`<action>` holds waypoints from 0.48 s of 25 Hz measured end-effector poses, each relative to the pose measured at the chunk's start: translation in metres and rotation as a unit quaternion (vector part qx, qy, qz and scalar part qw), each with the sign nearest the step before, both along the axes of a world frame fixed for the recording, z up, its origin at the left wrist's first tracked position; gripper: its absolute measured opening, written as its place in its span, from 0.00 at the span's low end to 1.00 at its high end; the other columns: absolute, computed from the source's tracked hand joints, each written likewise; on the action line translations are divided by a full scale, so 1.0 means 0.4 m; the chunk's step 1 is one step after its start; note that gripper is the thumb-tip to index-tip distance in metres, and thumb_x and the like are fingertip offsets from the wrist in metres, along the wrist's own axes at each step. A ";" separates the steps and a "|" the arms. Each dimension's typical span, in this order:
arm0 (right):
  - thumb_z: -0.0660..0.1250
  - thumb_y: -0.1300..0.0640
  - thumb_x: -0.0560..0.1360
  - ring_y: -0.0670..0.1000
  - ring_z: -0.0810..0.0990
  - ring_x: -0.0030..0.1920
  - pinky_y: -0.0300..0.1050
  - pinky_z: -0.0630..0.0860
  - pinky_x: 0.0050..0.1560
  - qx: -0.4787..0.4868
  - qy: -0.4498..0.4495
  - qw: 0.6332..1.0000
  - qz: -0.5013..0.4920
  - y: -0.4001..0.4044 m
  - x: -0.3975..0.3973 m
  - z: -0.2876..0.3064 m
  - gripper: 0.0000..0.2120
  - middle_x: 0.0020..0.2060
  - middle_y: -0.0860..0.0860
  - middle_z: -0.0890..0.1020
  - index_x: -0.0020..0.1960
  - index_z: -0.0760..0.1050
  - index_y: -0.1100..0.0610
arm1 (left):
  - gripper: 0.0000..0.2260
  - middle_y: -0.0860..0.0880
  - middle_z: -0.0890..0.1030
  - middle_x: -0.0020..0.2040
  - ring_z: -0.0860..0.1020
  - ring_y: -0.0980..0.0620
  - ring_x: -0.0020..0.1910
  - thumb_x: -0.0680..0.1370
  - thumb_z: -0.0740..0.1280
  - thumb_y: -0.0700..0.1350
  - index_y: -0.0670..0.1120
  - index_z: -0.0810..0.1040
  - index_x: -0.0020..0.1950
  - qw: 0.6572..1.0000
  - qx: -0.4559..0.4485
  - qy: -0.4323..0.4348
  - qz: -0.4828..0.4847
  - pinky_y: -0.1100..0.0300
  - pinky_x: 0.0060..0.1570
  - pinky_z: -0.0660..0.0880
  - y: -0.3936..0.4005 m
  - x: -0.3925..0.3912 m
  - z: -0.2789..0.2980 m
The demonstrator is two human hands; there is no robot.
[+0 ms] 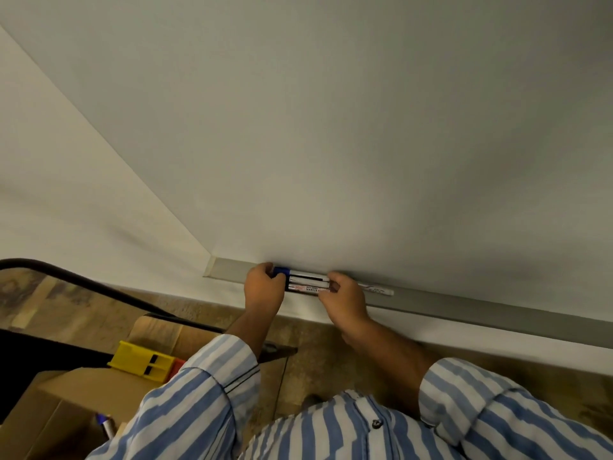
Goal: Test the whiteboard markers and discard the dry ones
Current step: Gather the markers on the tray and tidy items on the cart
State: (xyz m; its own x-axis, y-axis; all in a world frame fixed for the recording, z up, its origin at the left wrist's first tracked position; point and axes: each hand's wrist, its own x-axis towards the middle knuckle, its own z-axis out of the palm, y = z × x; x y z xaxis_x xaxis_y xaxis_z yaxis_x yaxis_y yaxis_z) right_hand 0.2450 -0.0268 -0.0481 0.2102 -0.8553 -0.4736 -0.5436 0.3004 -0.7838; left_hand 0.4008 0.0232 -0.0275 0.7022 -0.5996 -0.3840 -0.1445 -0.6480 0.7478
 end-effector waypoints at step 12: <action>0.73 0.62 0.78 0.53 0.86 0.54 0.51 0.83 0.59 -0.019 -0.058 0.992 0.113 -0.016 -0.078 0.084 0.11 0.51 0.49 0.86 0.56 0.83 0.48 | 0.10 0.53 0.79 0.59 0.78 0.53 0.60 0.81 0.71 0.40 0.49 0.80 0.62 0.993 -0.103 -0.025 0.060 0.58 0.61 0.74 0.112 -0.145 0.048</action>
